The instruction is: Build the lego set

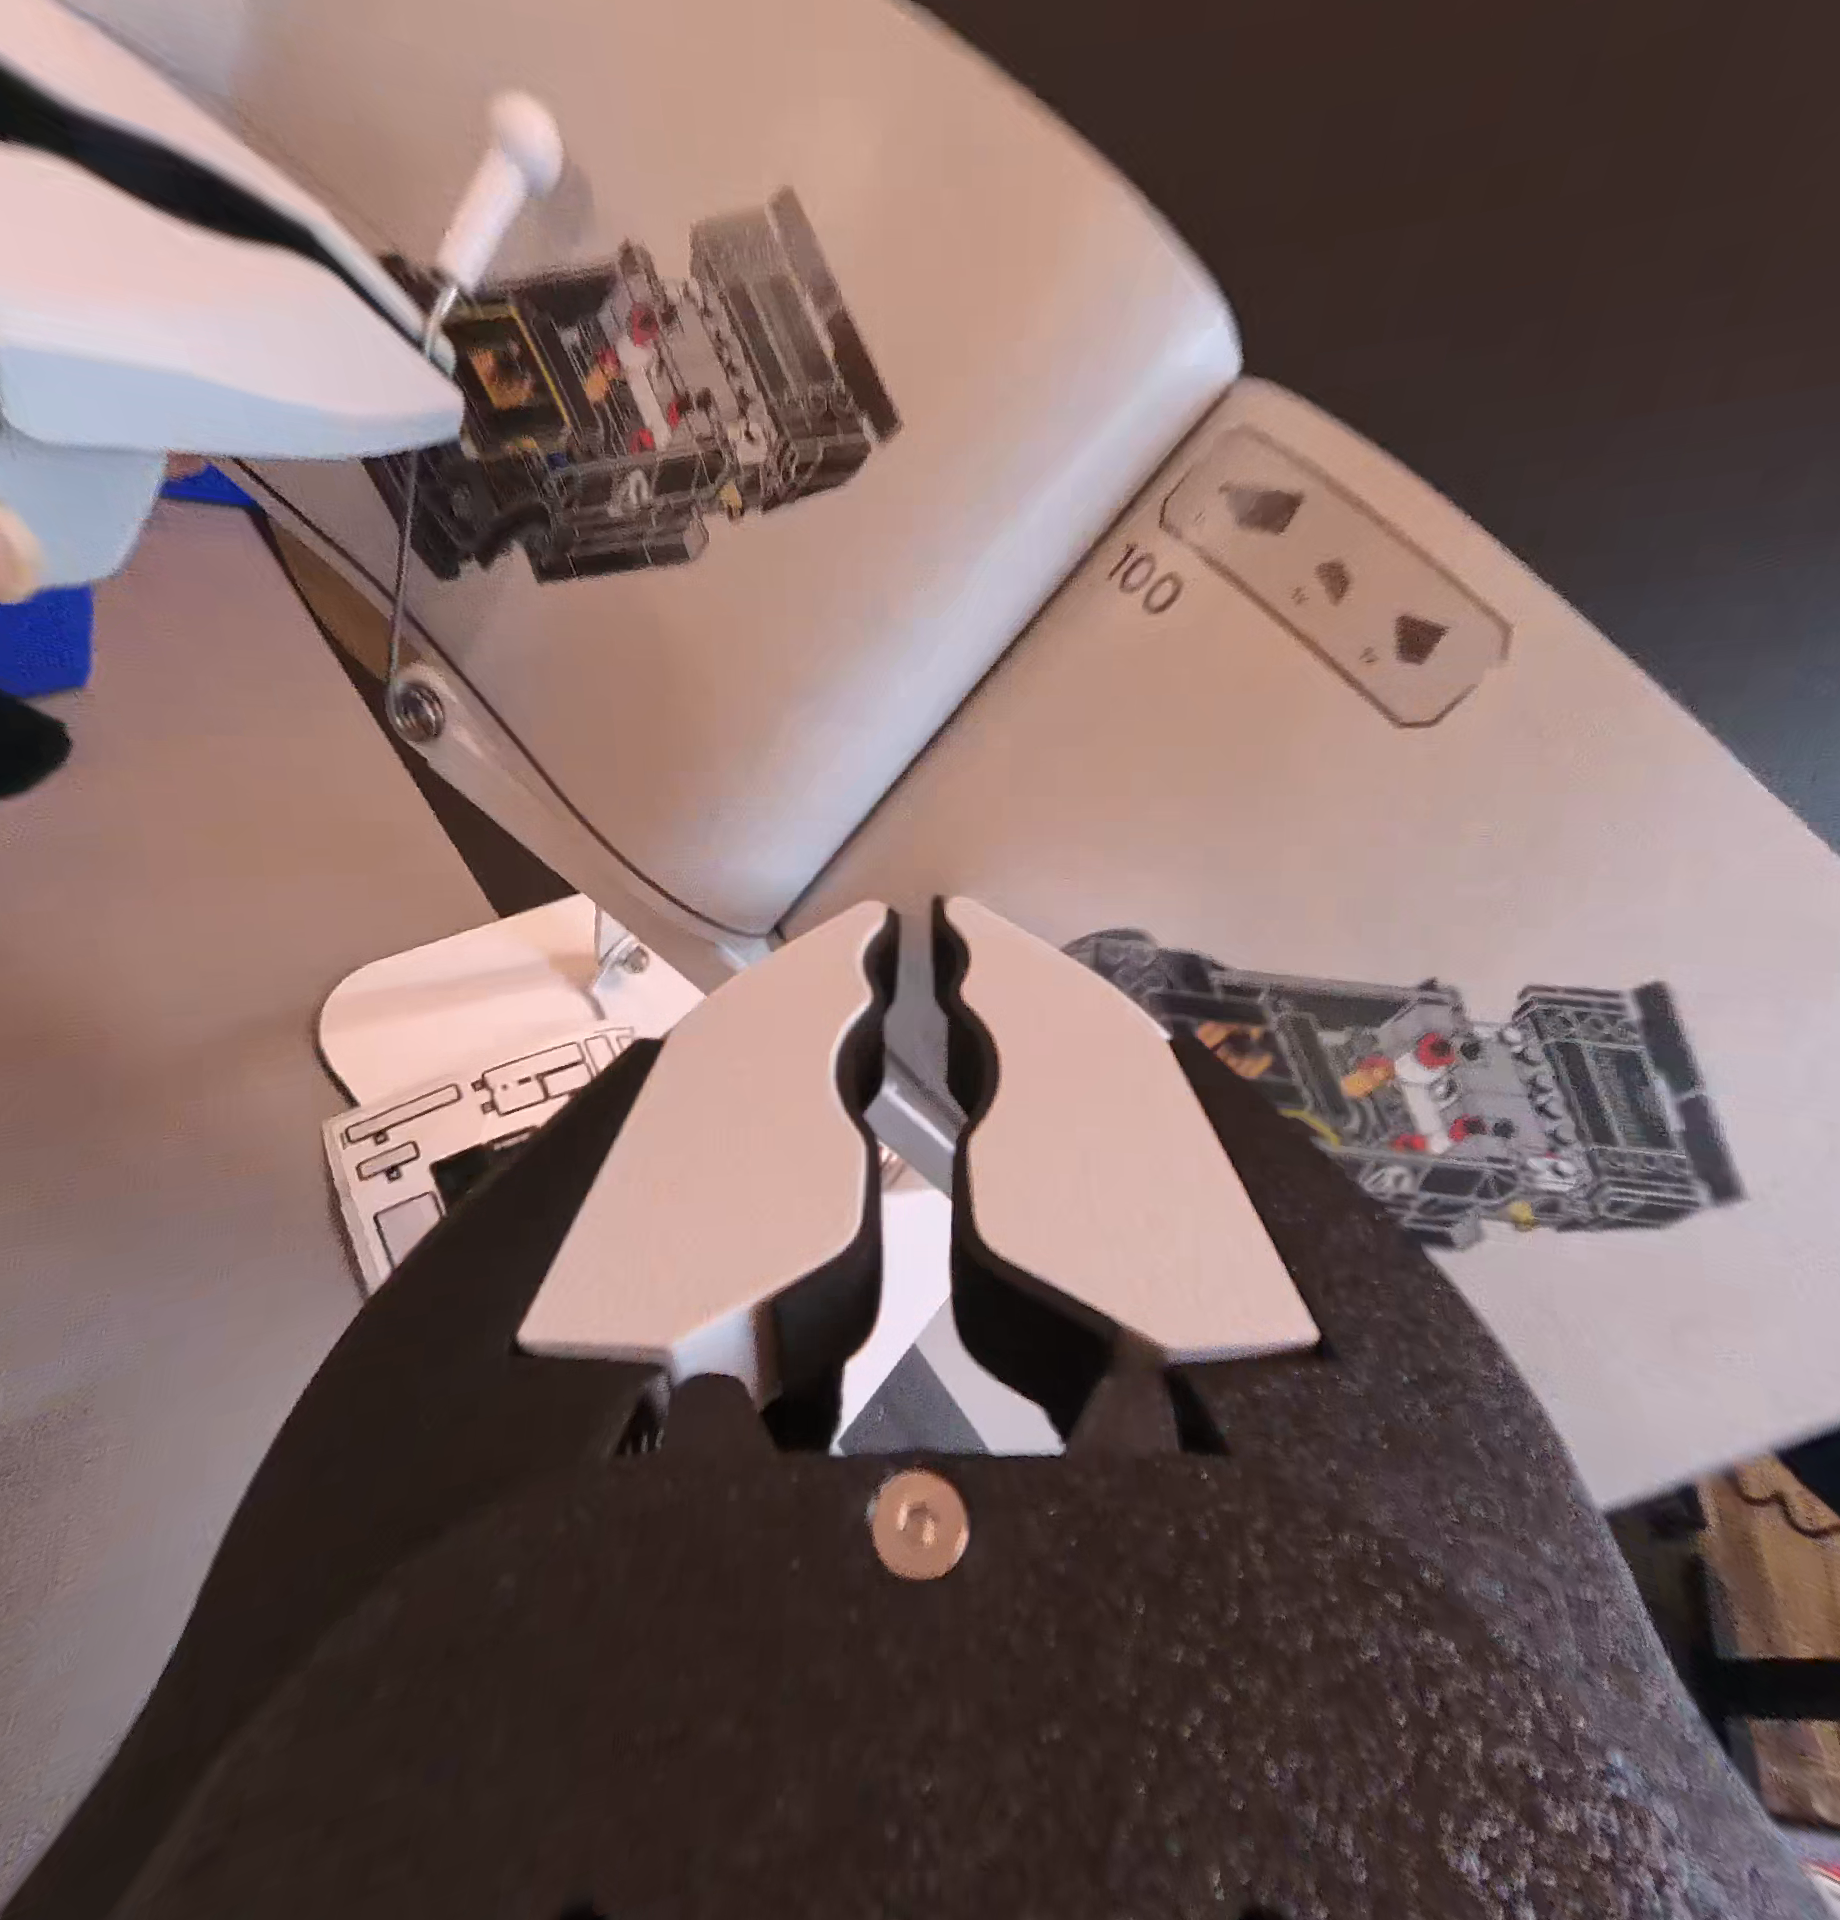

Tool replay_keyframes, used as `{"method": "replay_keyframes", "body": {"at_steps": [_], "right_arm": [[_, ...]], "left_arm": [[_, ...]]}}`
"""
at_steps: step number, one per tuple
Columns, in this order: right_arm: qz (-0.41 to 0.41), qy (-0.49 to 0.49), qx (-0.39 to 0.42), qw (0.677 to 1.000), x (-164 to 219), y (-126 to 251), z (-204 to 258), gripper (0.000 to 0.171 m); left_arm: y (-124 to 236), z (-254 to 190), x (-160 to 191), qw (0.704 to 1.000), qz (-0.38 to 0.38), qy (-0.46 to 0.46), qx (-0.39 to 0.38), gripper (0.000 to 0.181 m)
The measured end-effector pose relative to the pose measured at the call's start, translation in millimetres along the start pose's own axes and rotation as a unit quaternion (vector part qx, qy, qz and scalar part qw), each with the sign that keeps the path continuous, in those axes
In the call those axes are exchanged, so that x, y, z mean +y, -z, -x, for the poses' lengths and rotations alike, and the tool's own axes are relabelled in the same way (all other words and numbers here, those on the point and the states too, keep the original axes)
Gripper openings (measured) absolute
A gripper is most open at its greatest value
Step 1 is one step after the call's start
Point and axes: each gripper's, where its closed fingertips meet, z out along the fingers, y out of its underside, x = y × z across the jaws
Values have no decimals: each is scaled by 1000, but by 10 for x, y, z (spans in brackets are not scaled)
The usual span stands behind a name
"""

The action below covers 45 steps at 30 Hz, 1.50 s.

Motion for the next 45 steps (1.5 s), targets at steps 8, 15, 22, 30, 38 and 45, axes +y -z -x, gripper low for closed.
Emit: {"method": "replay_keyframes", "body": {"at_steps": [8,15,22,30,38,45], "right_arm": [[-16,4,-42,999,-119,-222,143,17],[-76,0,-81,994,-326,-13,355,9],[-6,39,-24,999,-269,-190,408,0],[-8,-109,-51,993,-320,-246,487,5],[-31,-133,-135,981,-215,-196,667,6],[-30,-185,-99,977,81,23,307,5]], "left_arm": [[-80,-260,-30,979,47,-198,7,3],[-28,-165,-25,977,57,-207,11,4],[-19,-182,-26,965,69,-252,12,4],[32,-272,-23,950,58,-308,2,3],[-128,-482,68,888,84,-443,89,3],[-199,-608,210,829,111,-535,115,3]]}}
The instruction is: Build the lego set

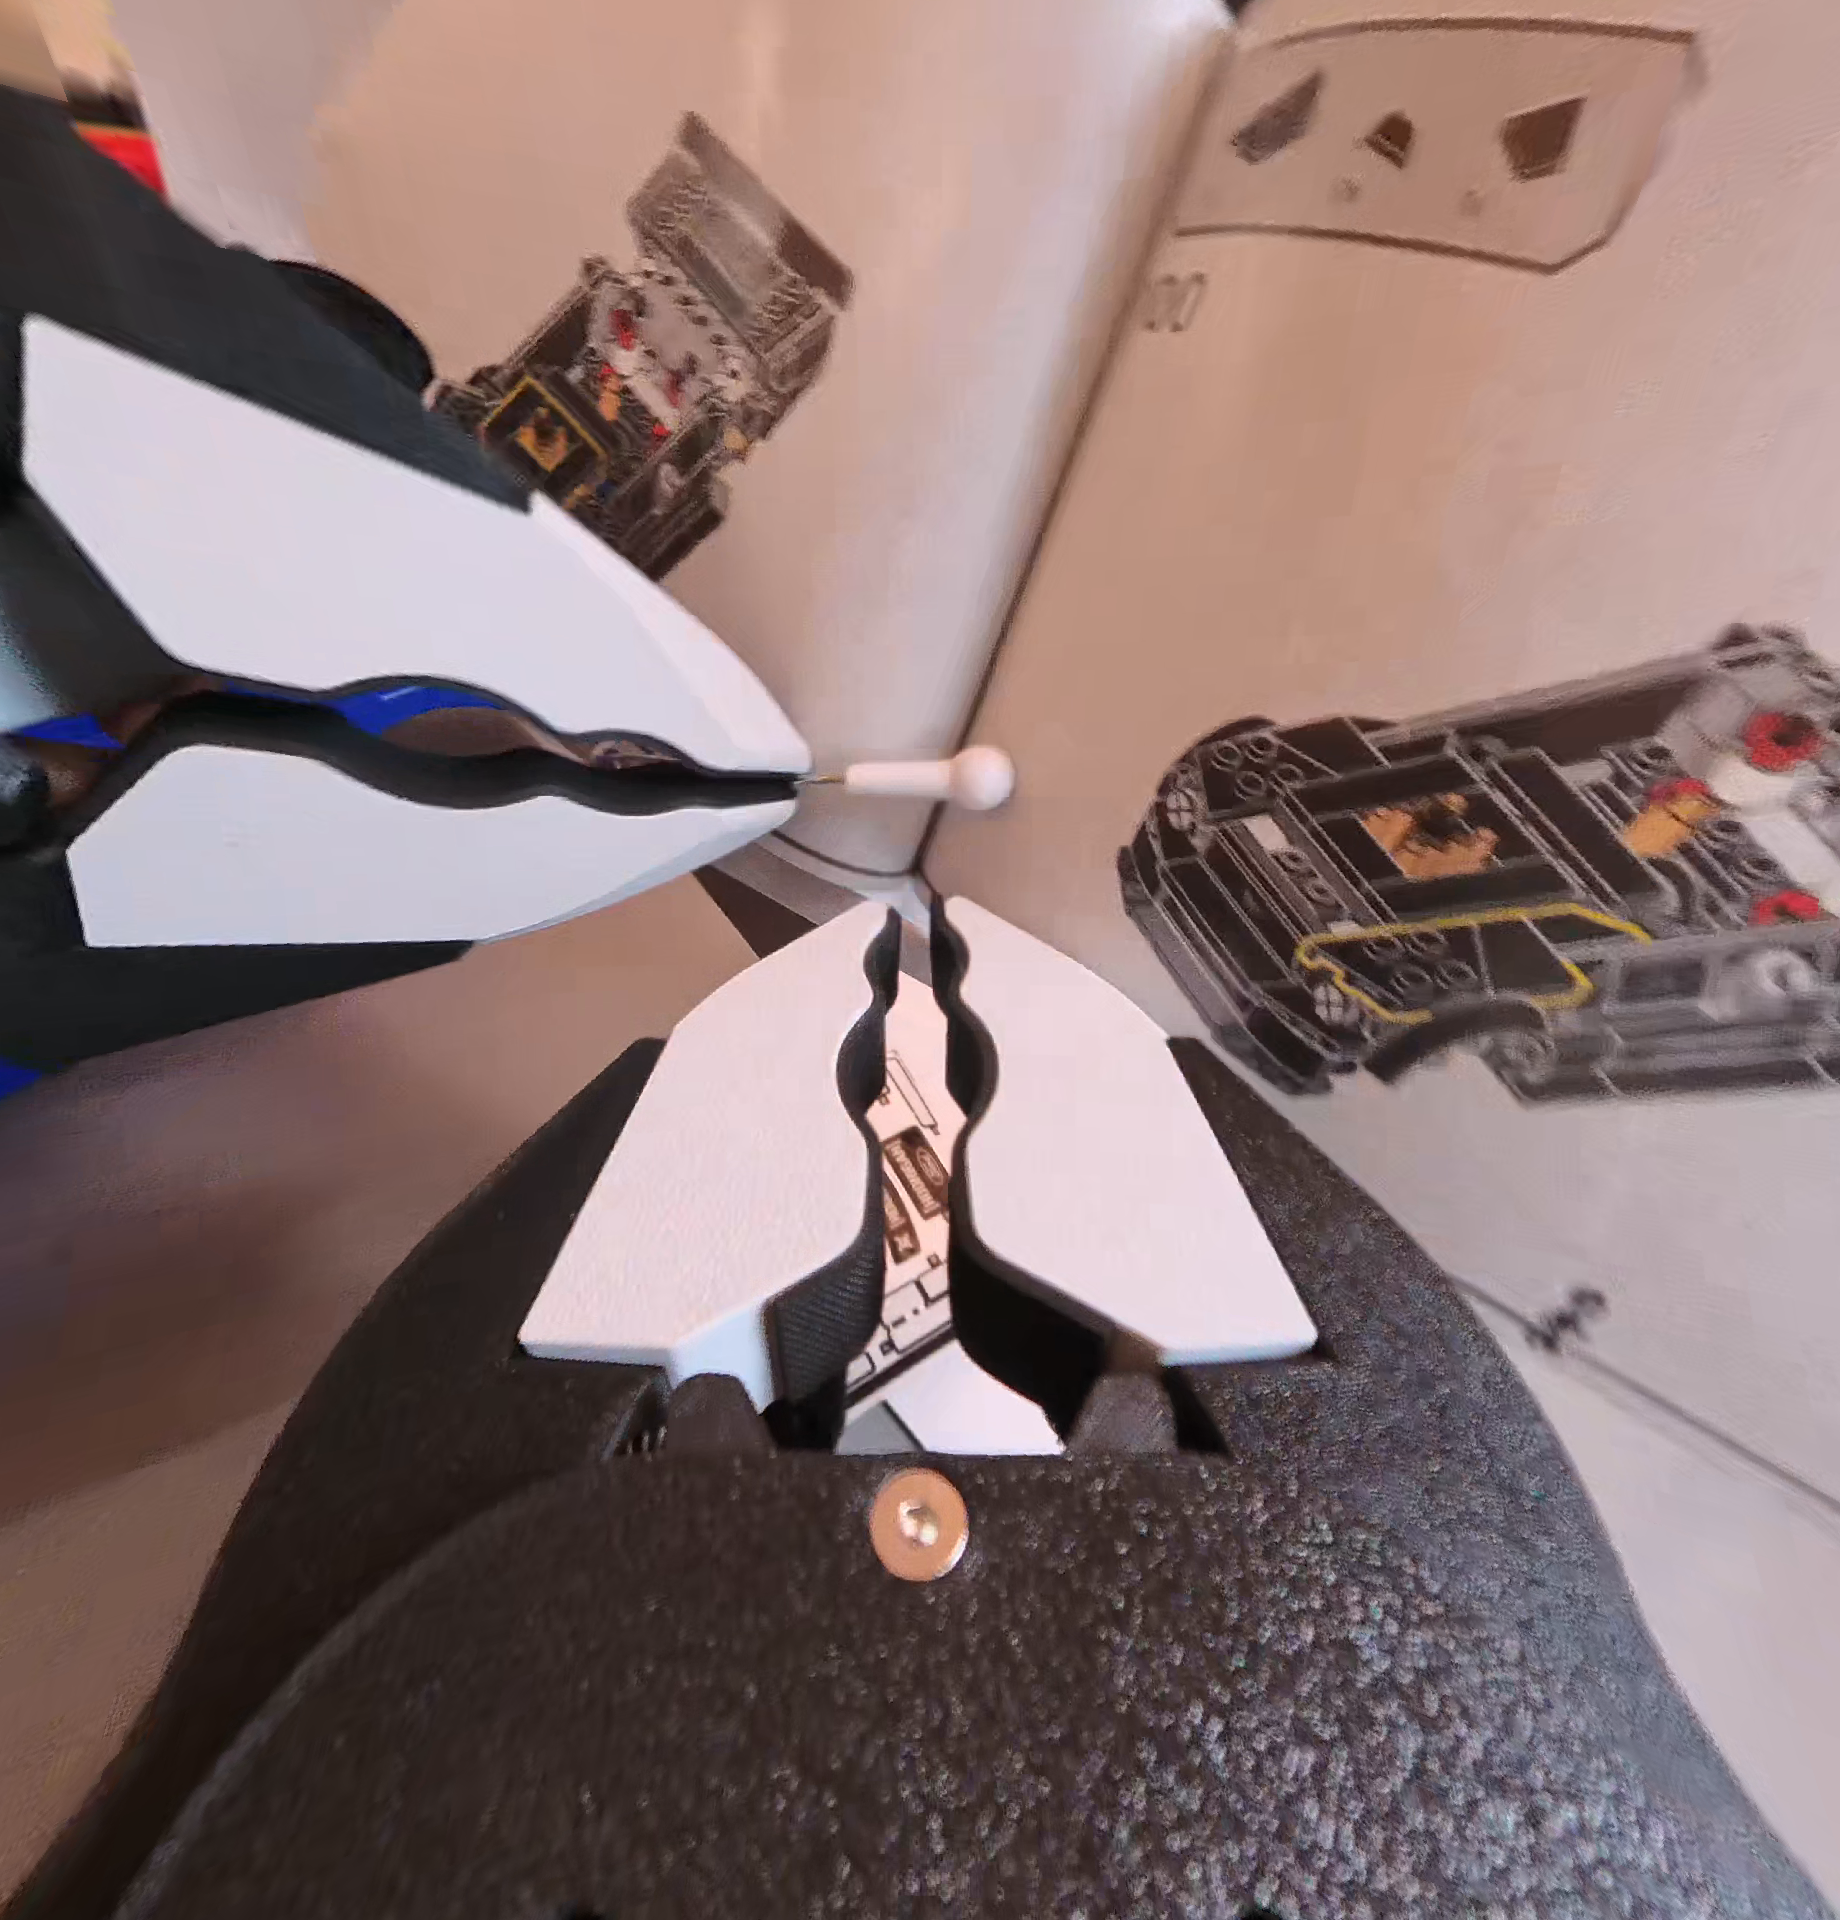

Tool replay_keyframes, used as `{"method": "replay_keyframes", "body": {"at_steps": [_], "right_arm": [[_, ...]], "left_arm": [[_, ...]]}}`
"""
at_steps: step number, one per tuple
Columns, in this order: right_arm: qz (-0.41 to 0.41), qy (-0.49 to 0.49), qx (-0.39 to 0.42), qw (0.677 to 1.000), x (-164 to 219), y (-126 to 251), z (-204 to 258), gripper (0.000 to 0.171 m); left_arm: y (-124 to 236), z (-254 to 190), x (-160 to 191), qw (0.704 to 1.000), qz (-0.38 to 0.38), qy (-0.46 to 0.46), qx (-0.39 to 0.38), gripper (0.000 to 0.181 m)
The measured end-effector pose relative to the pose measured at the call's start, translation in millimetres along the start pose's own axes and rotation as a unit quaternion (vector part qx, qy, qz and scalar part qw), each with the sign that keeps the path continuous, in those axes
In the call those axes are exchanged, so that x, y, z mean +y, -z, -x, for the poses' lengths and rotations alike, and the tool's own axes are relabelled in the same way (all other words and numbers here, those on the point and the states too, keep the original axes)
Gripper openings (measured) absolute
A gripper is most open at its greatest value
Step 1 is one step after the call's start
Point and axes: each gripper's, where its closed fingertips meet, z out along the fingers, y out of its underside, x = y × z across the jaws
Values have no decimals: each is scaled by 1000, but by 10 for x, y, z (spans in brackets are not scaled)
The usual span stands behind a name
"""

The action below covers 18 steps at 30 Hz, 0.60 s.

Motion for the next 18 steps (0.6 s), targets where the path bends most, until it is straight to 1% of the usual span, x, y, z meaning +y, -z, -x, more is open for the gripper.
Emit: {"method": "replay_keyframes", "body": {"at_steps": [3,6,7,9,11,12,13,14,16,18], "right_arm": [[9,-9,-3,1000,64,35,-73,6],[4,1,4,1000,64,99,-105,6],[4,2,5,1000,60,129,-114,6],[-3,-2,12,1000,40,202,-153,7],[-16,-8,23,1000,10,291,-216,8],[-22,-12,30,999,-2,340,-252,9],[-32,-17,38,999,-22,395,-291,13],[-44,-21,45,998,-49,457,-319,14],[-68,-25,58,996,-108,603,-349,22],[-88,-20,58,994,-171,768,-314,28]], "left_arm": [[-43,-40,5,999,25,-29,8,3],[-63,-39,15,999,37,-19,11,3],[-50,-48,14,999,35,-5,16,7],[2,-48,7,999,21,46,14,24],[106,-16,0,993,-8,121,3,30],[182,33,-3,985,-32,168,-11,28],[273,95,-6,973,-62,222,-26,25],[376,168,6,953,-93,284,-42,22],[609,310,68,897,-156,408,-65,16],[834,391,174,841,-202,495,-82,5]]}}
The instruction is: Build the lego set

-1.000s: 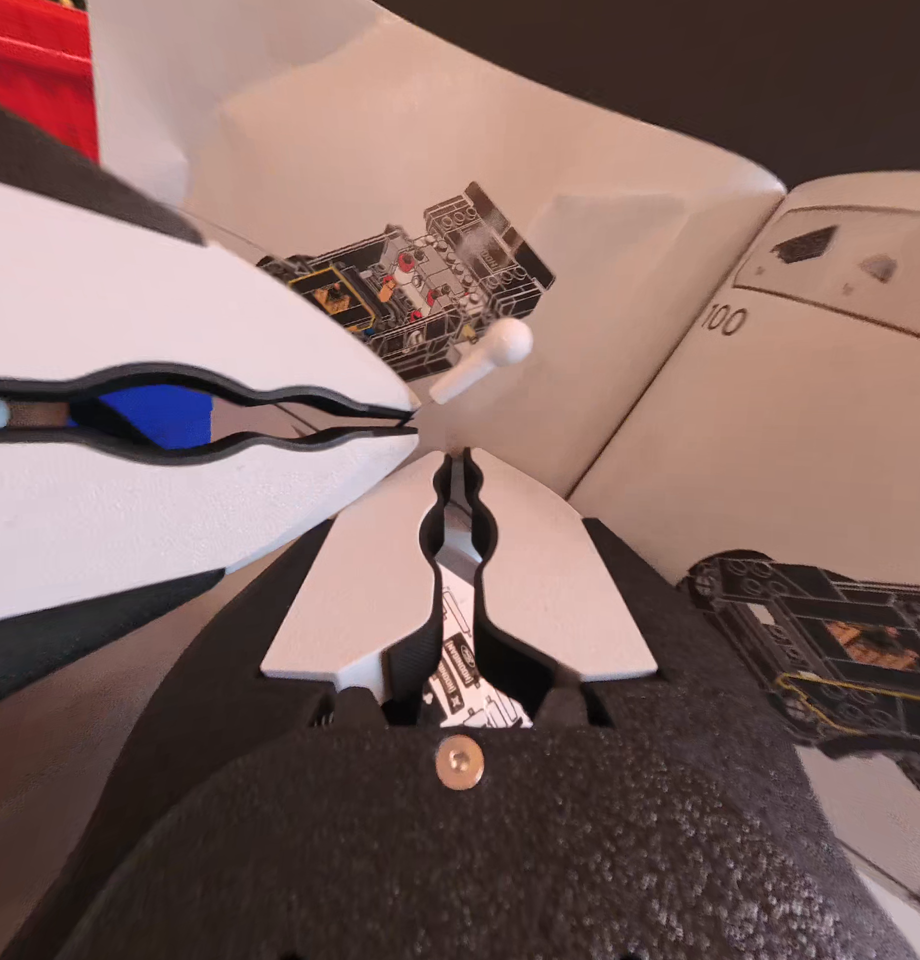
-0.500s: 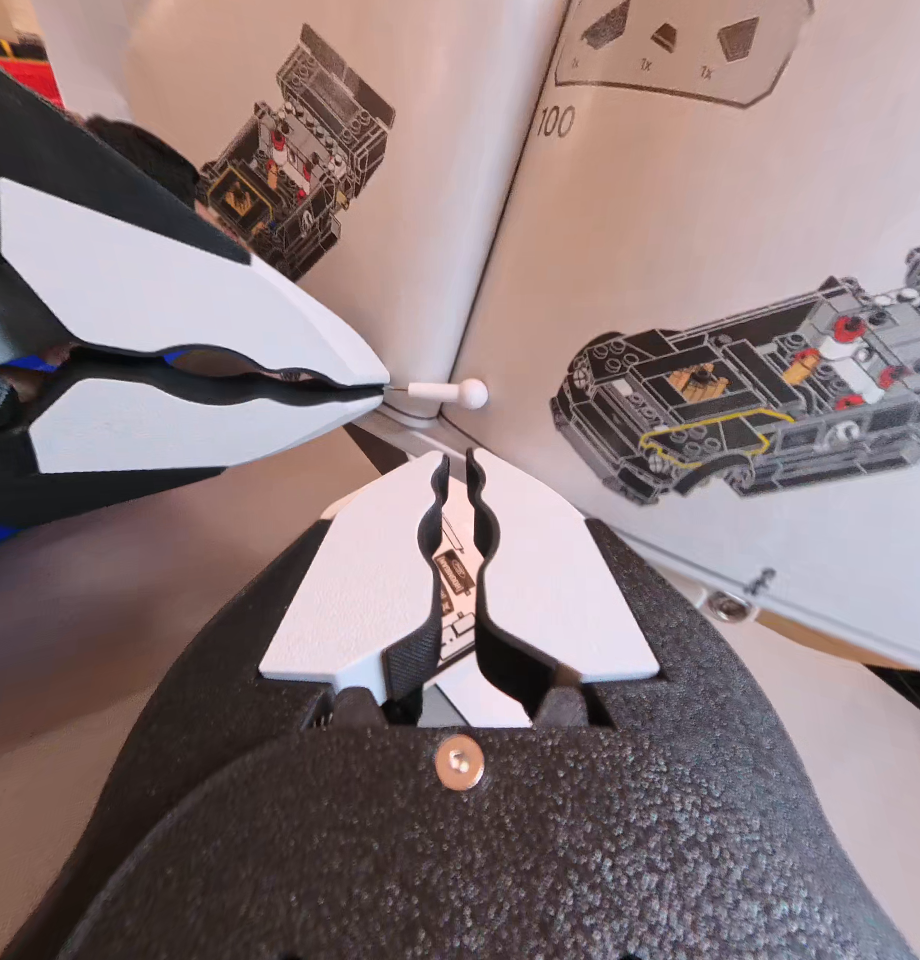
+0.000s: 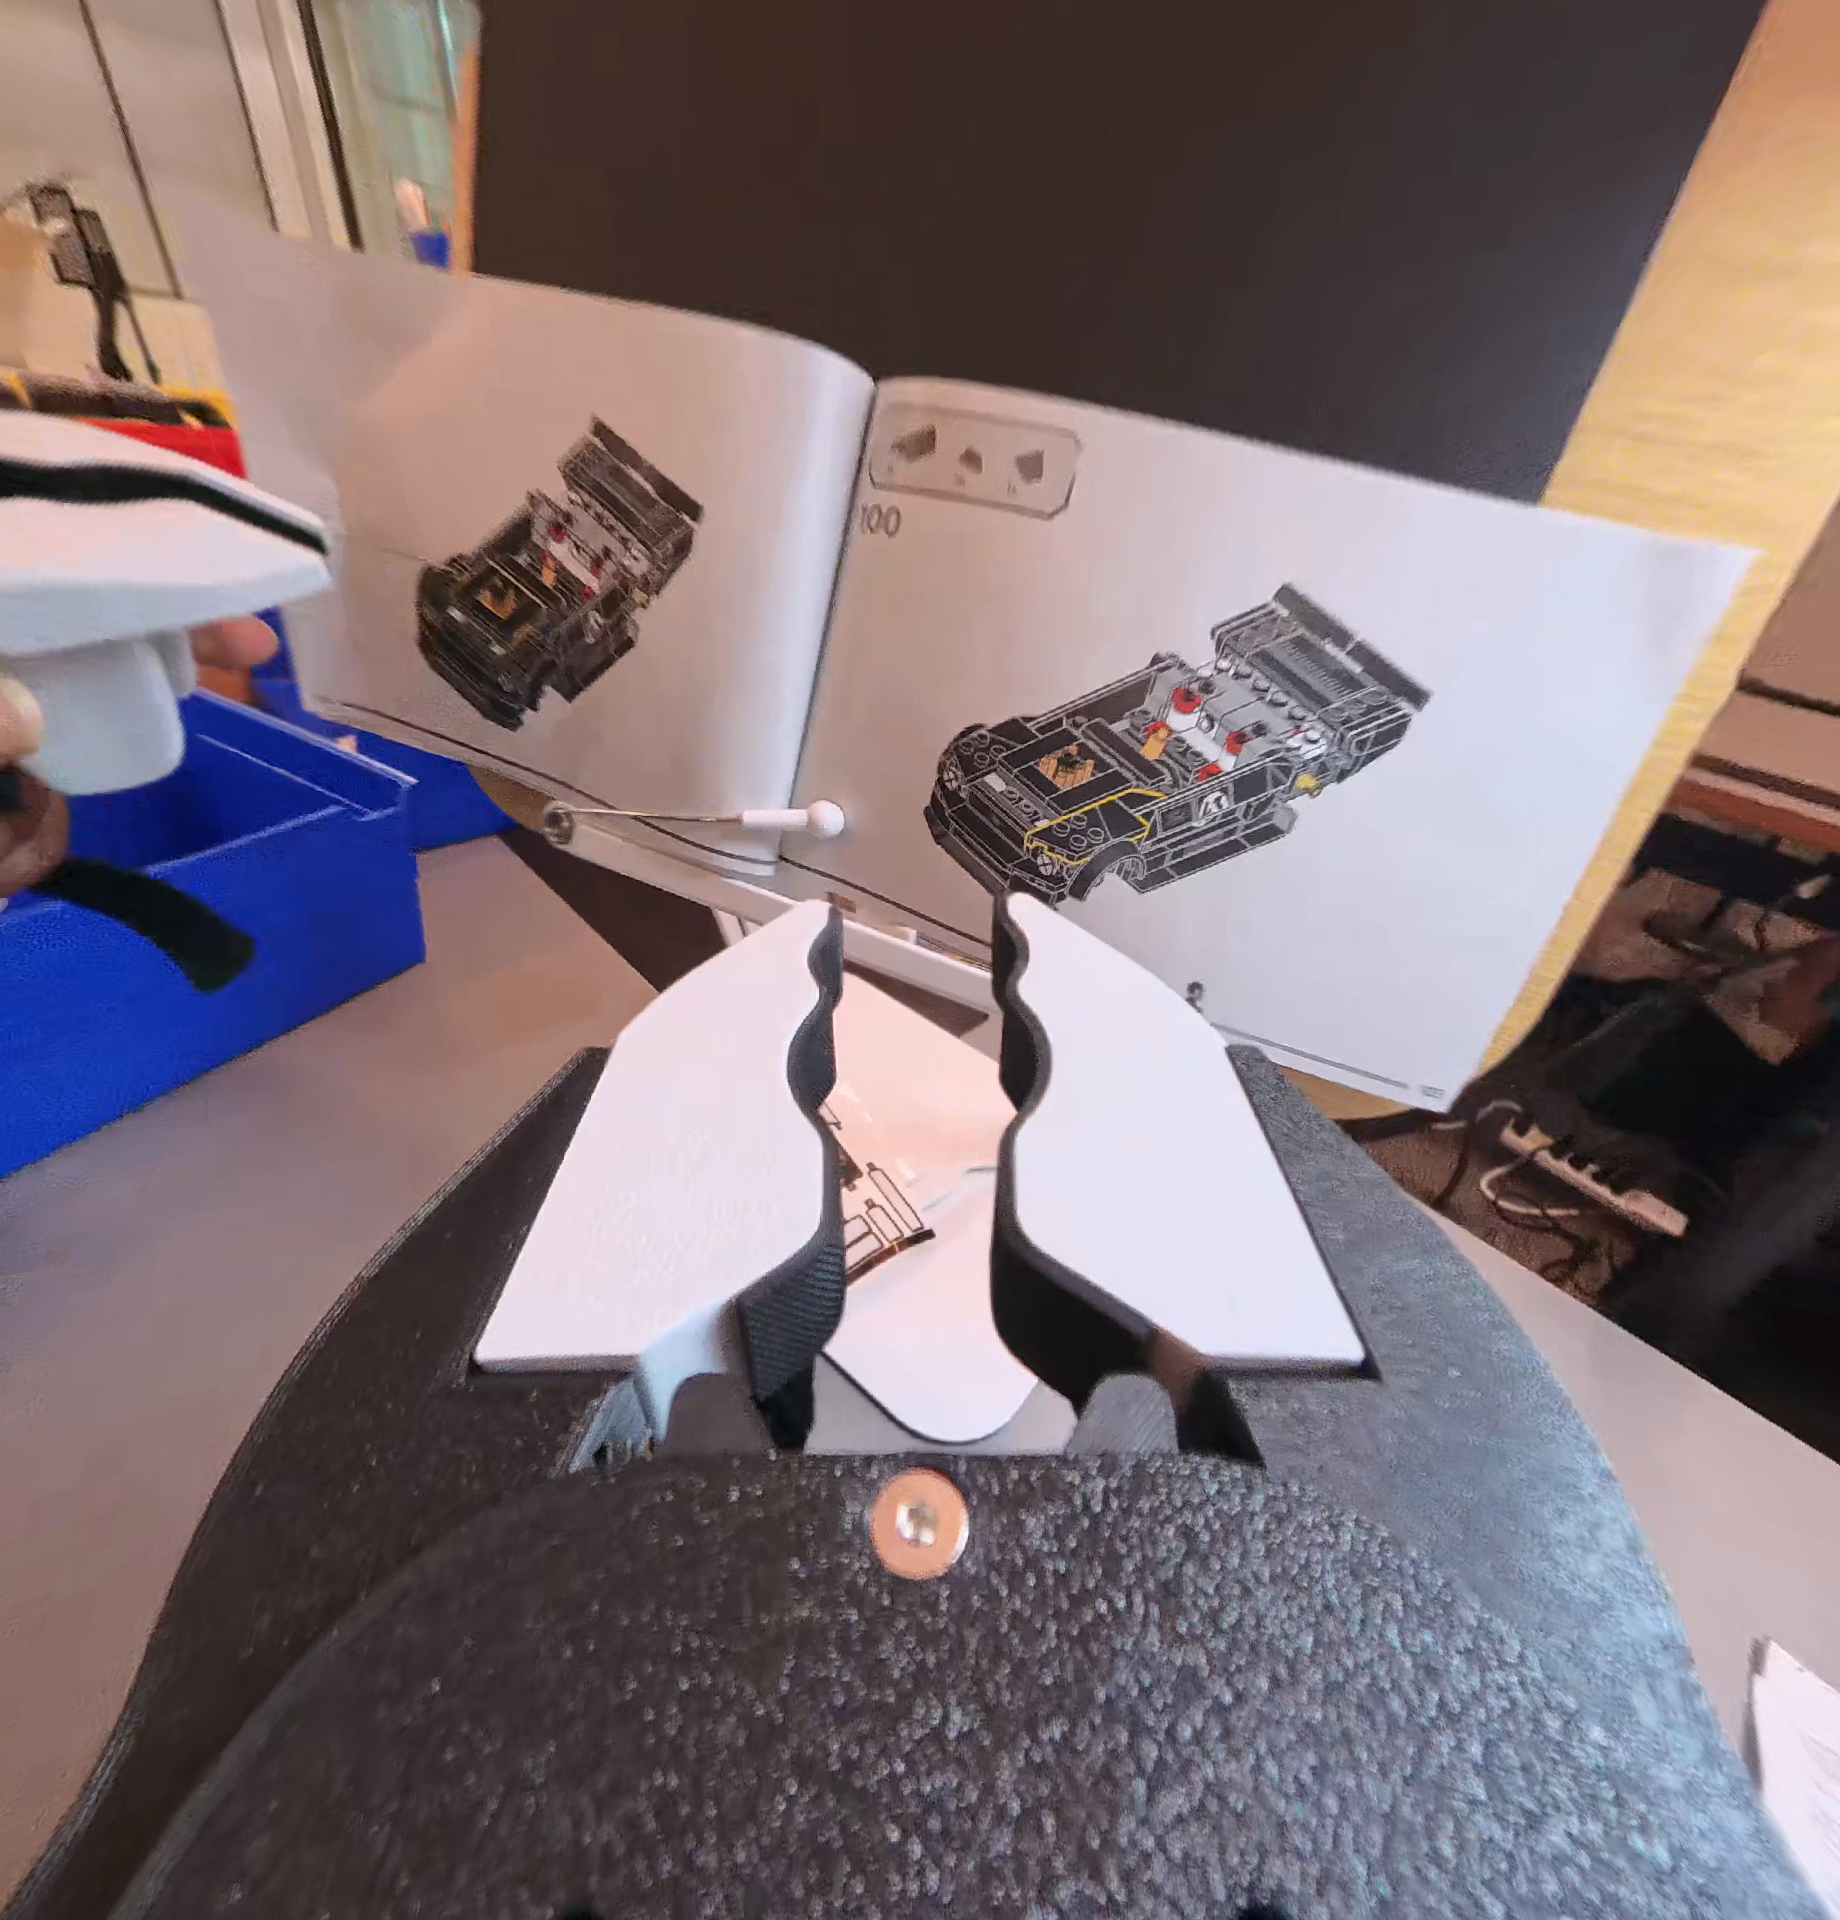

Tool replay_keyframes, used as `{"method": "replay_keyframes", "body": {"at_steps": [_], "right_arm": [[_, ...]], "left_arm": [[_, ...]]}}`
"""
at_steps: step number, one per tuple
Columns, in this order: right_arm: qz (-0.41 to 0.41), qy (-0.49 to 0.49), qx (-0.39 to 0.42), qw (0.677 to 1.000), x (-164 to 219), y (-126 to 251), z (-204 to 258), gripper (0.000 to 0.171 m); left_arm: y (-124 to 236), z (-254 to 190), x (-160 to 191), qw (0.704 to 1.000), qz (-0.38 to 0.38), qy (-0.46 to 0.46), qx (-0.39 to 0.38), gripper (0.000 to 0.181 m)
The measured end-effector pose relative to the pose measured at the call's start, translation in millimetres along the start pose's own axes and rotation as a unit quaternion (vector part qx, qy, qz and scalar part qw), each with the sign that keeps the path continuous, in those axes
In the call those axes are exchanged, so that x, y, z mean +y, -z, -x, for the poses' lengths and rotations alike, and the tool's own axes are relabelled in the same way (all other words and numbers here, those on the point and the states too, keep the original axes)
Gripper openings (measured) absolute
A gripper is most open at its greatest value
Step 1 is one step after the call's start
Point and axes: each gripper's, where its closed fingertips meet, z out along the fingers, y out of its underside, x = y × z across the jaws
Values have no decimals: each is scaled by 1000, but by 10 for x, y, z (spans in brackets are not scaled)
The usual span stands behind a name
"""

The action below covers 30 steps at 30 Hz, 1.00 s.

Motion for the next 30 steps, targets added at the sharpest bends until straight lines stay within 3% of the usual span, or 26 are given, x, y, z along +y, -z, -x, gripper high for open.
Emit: {"method": "replay_keyframes", "body": {"at_steps": [2,5,9,14,20,23,27,30], "right_arm": [[-17,9,4,1000,-83,176,39,32],[-32,28,7,999,-163,458,138,24],[-19,37,1,999,-100,862,308,0],[4,30,-6,1000,150,1427,543,0],[52,22,-70,996,624,1890,811,0],[68,9,-91,993,810,1948,832,1],[127,-9,-113,985,1110,1938,840,14],[185,15,-100,977,1375,1937,802,19]], "left_arm": [[186,114,-33,998,-31,46,-27,0],[340,263,76,994,-22,71,-79,0],[394,271,239,991,-7,91,-95,0],[395,182,331,992,-1,89,-86,0],[425,-445,386,993,64,92,48,2],[564,-945,482,980,108,96,140,17],[925,-1676,792,943,189,81,260,25],[1241,-2197,1088,897,266,71,346,39]]}}
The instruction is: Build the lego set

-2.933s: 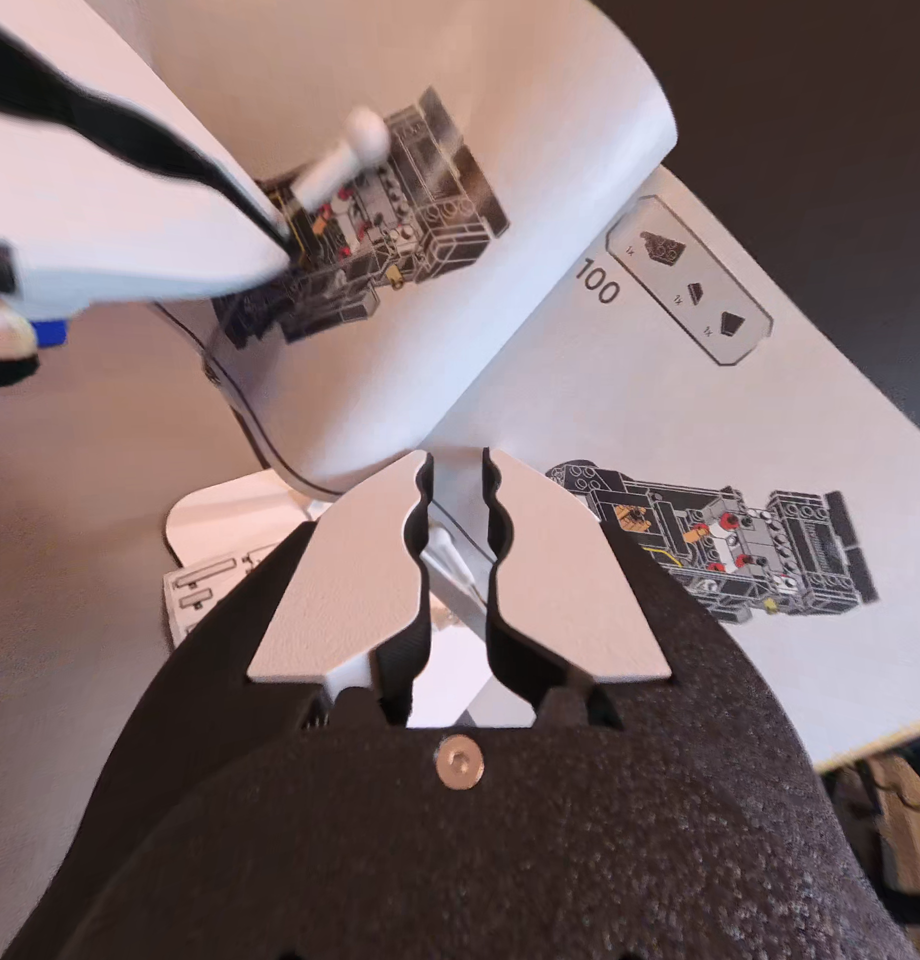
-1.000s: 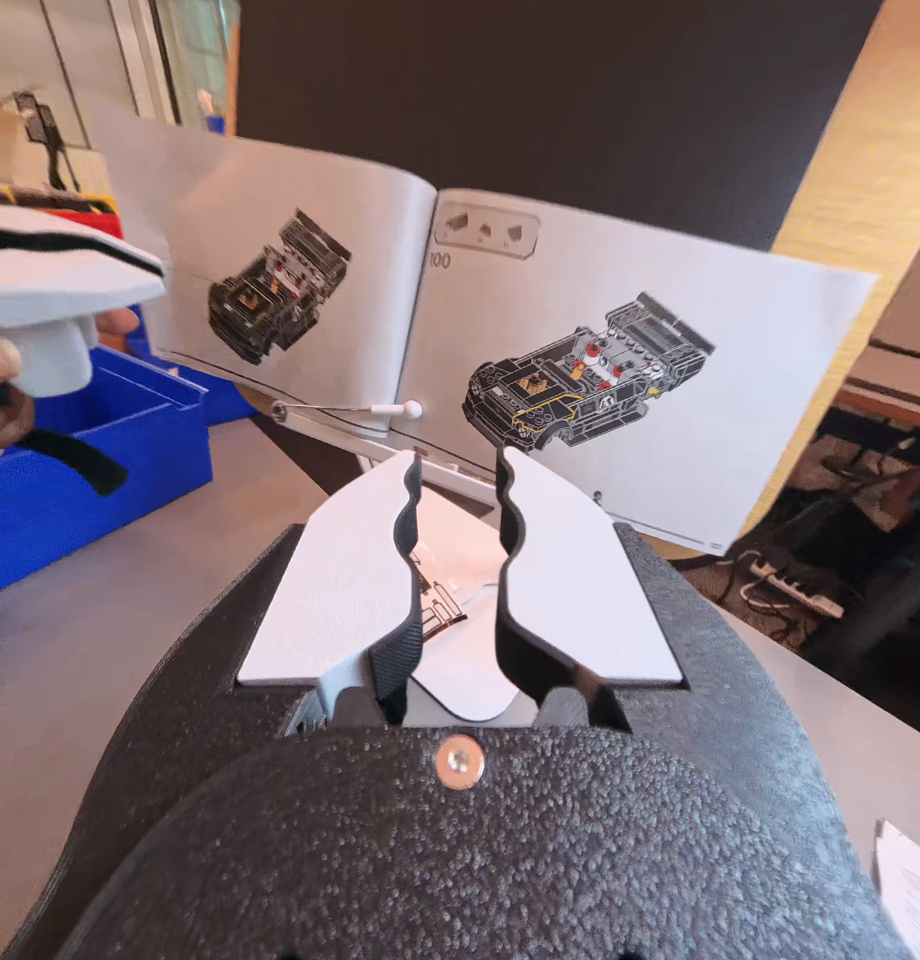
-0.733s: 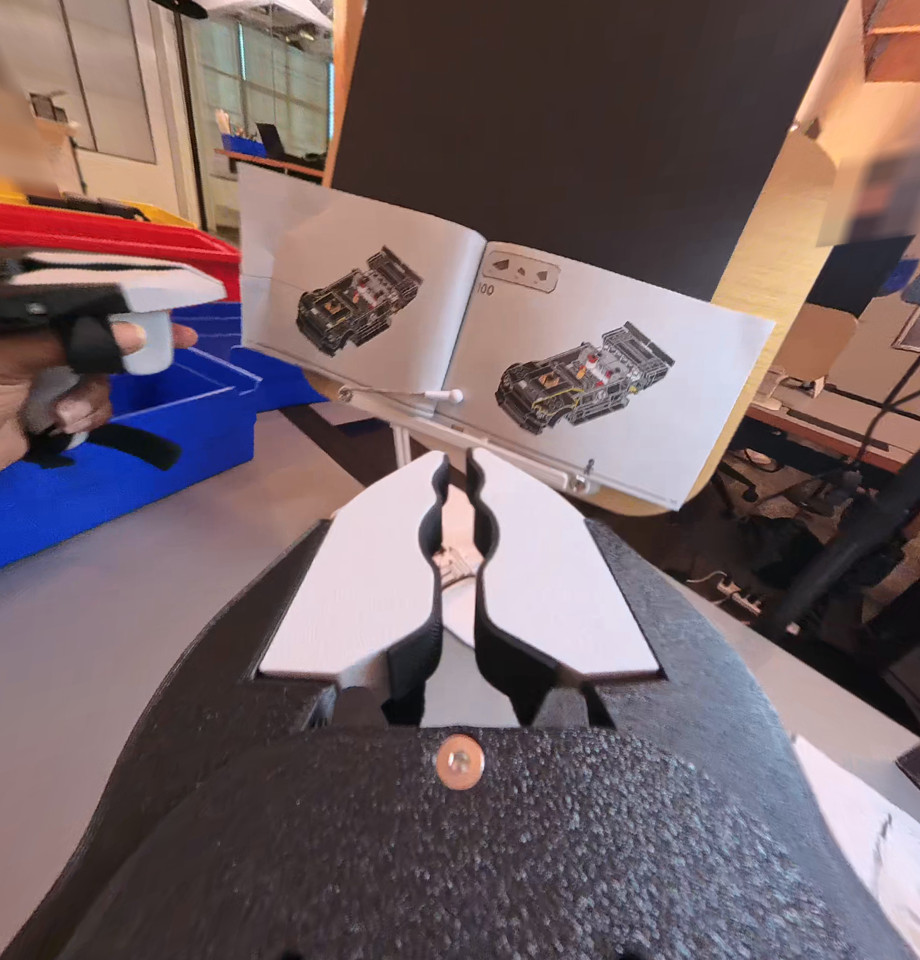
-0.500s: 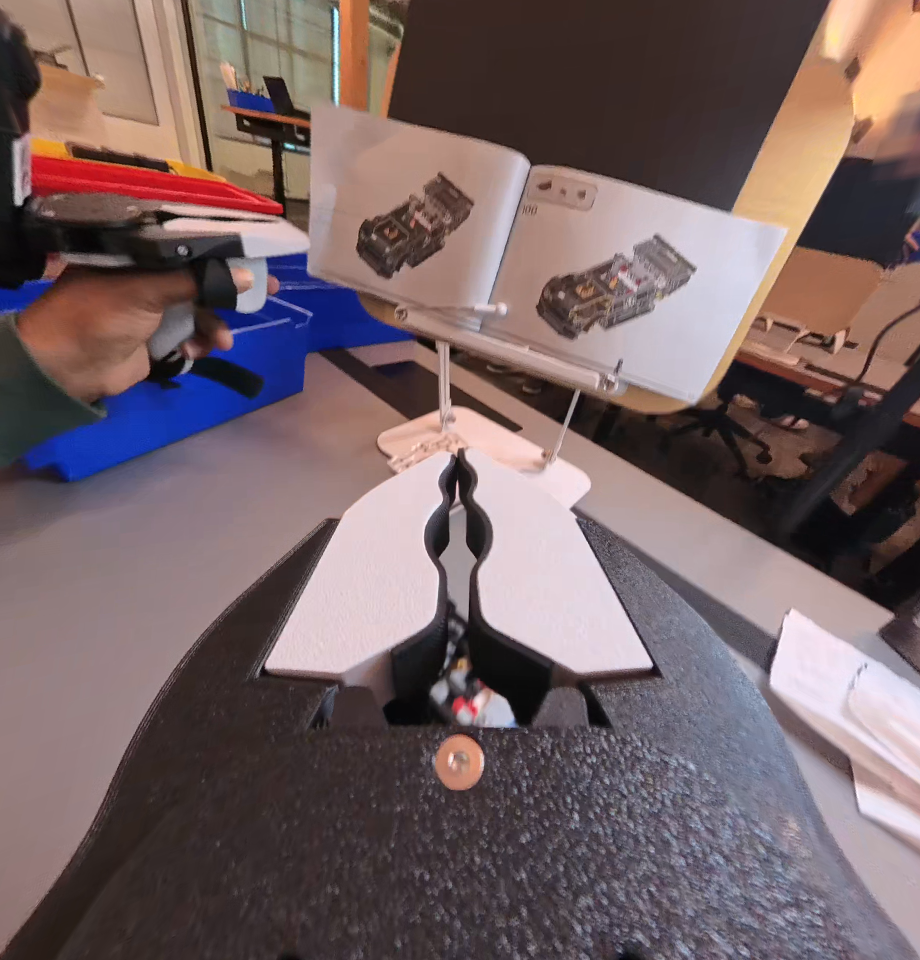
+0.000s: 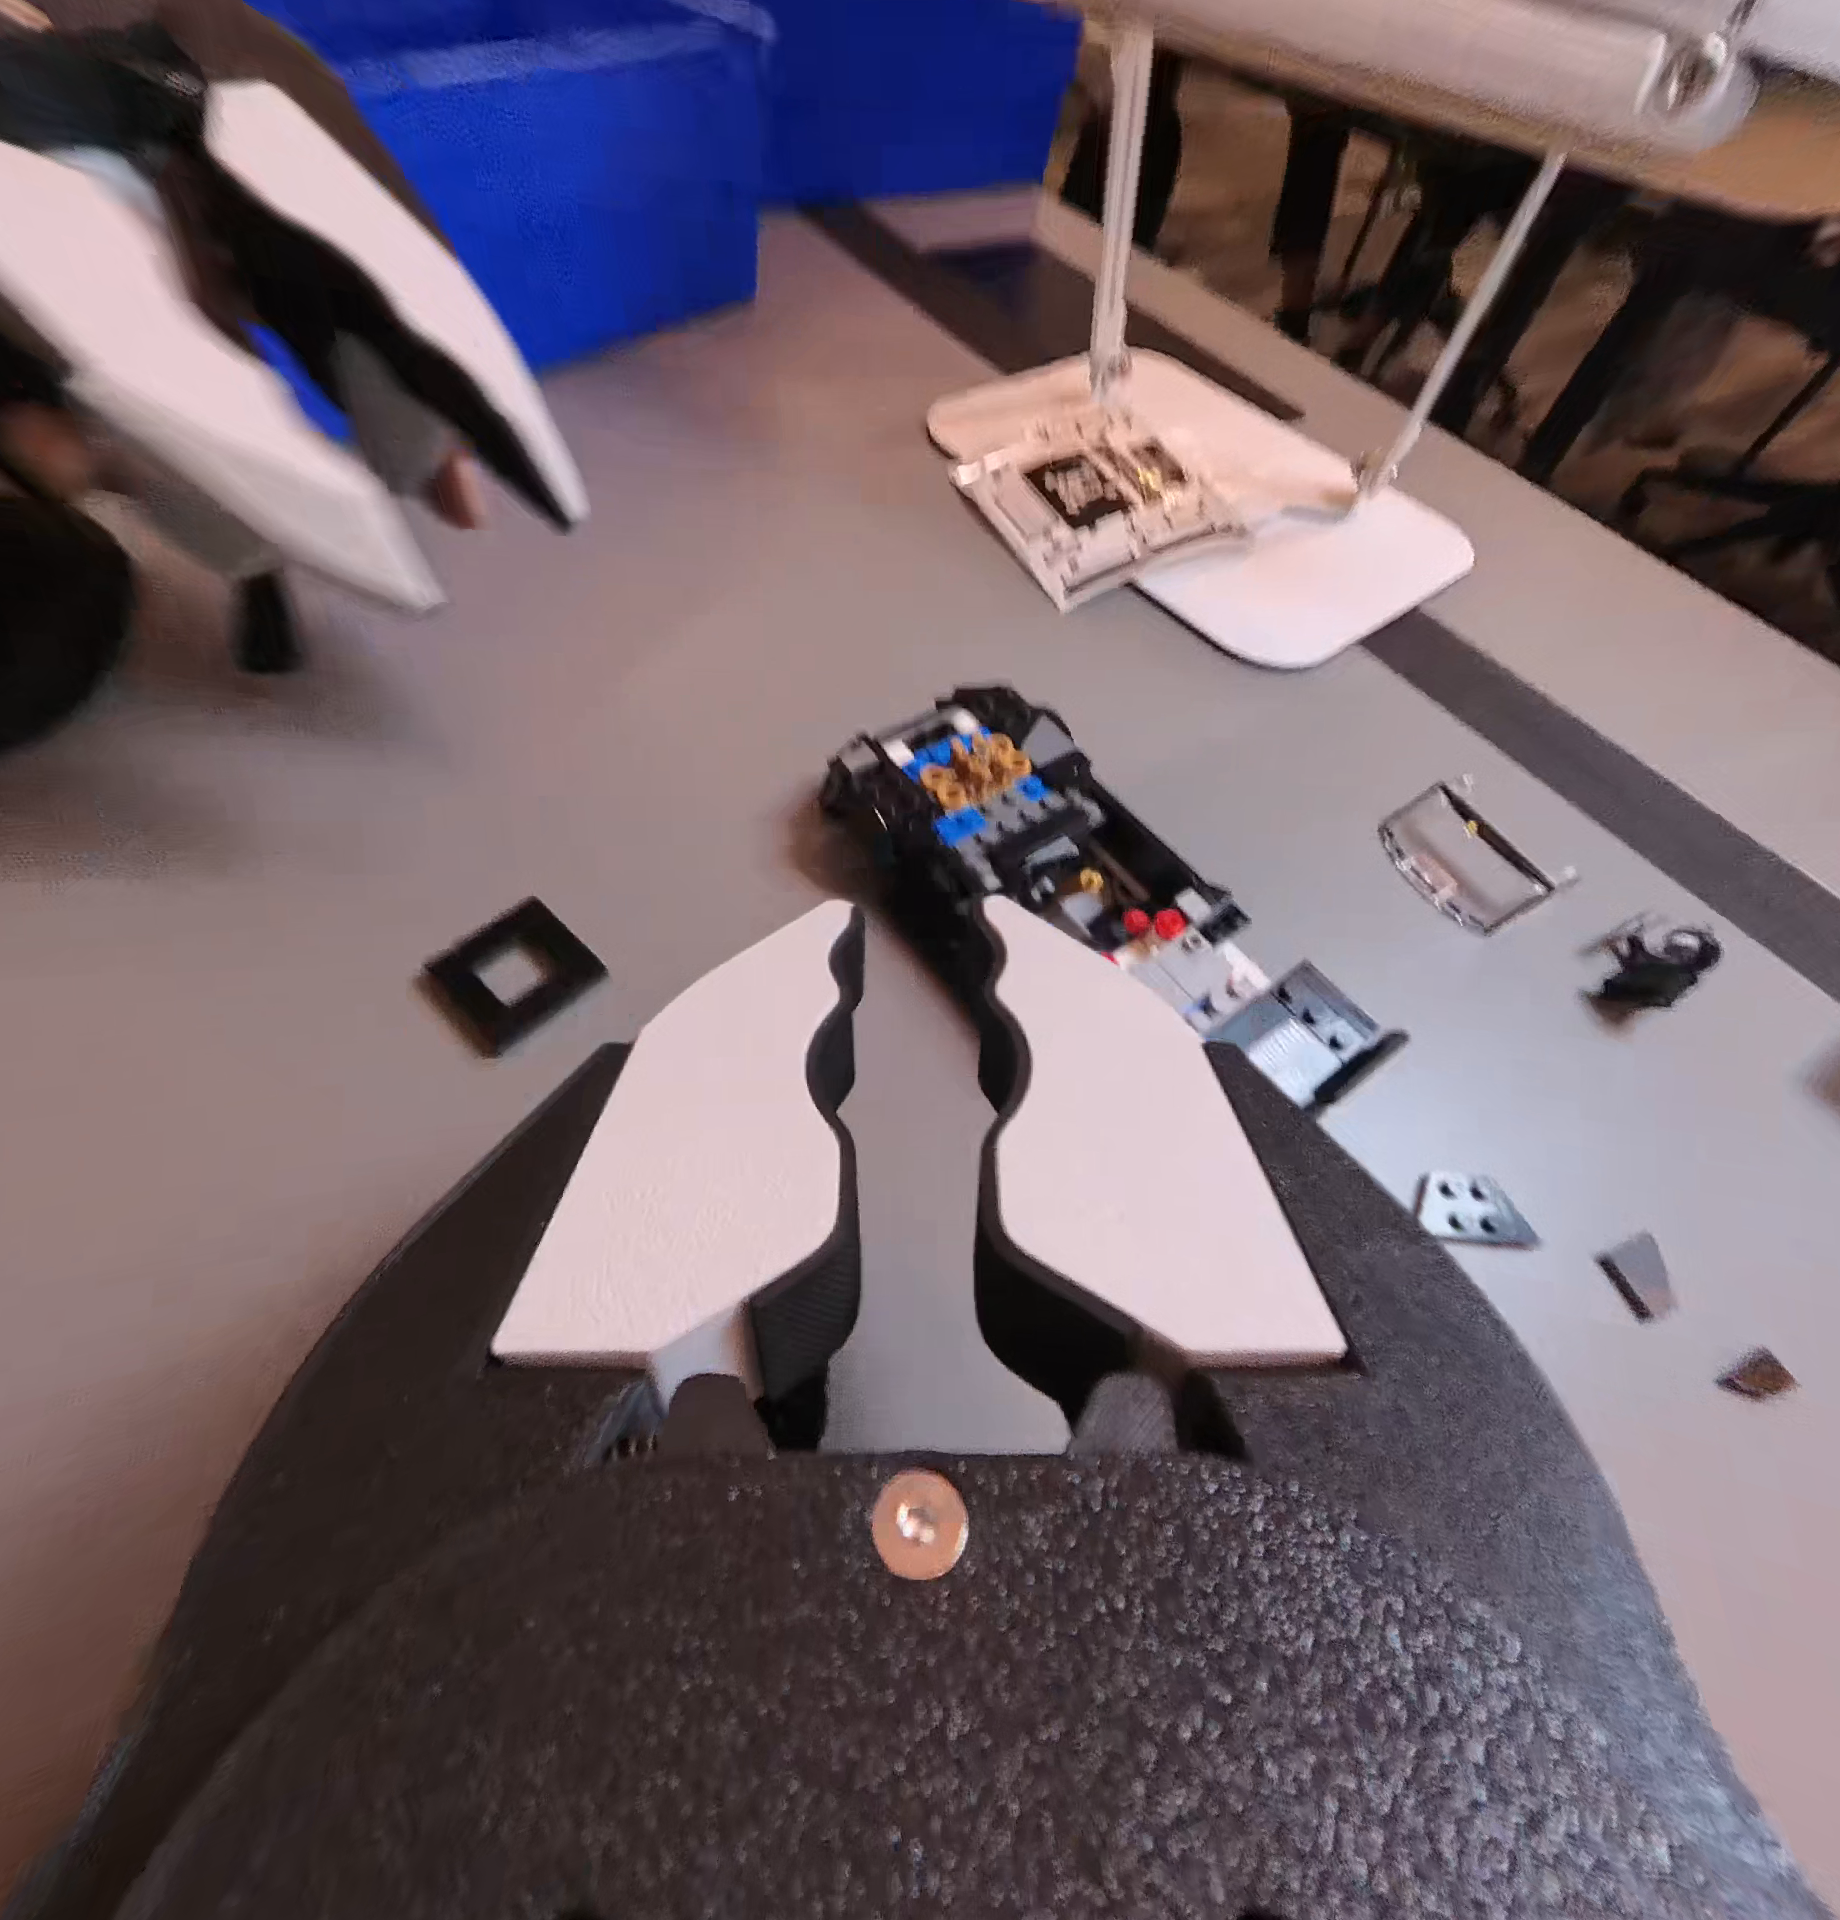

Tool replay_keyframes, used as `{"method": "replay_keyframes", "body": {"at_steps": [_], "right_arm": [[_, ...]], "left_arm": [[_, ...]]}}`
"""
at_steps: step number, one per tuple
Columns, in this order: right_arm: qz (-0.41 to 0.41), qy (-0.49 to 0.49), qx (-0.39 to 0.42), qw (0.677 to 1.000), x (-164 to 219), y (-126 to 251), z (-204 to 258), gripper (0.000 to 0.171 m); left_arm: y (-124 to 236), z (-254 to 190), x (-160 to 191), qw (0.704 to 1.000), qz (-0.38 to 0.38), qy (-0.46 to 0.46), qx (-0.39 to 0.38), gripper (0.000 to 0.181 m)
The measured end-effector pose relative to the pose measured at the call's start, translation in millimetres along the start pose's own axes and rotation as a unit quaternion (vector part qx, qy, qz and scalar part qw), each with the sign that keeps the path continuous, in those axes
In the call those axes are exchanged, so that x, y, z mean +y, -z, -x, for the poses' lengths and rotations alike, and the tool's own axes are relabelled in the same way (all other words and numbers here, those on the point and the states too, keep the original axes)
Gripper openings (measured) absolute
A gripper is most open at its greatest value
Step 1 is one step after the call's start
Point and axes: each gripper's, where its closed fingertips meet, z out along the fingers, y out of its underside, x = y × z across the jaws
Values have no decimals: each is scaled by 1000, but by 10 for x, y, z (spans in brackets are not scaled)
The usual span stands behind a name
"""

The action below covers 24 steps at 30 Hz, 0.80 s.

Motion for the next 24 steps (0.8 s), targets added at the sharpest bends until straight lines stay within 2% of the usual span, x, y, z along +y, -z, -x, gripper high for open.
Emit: {"method": "replay_keyframes", "body": {"at_steps": [4,7,9,11,12,13,15,17,18,20,24], "right_arm": [[76,58,50,994,256,-133,-188,35],[117,137,48,982,175,-293,-286,45],[166,181,5,969,132,-444,-325,59],[225,192,-87,951,146,-607,-279,76],[250,204,-116,939,158,-692,-307,80],[278,222,-139,924,194,-769,-347,85],[331,248,-194,889,304,-853,-358,87],[363,271,-237,859,380,-881,-312,84],[366,280,-257,849,377,-881,-264,77],[365,332,-284,822,372,-857,-207,74],[362,470,-330,735,425,-697,-51,74]], "left_arm": [[-270,-414,325,994,82,-27,71,58],[-423,-511,455,987,127,-56,83,68],[-500,-564,491,983,142,-76,86,71],[-575,-536,526,981,155,-99,67,71],[-601,-528,545,979,161,-107,62,70],[-615,-544,526,981,155,-102,64,62],[-609,-550,528,981,150,-105,64,55],[-558,-561,547,980,143,-123,67,34],[-530,-559,559,979,136,-135,67,34],[-465,-546,595,978,131,-146,70,34],[-364,-588,662,972,127,-167,107,34]]}}
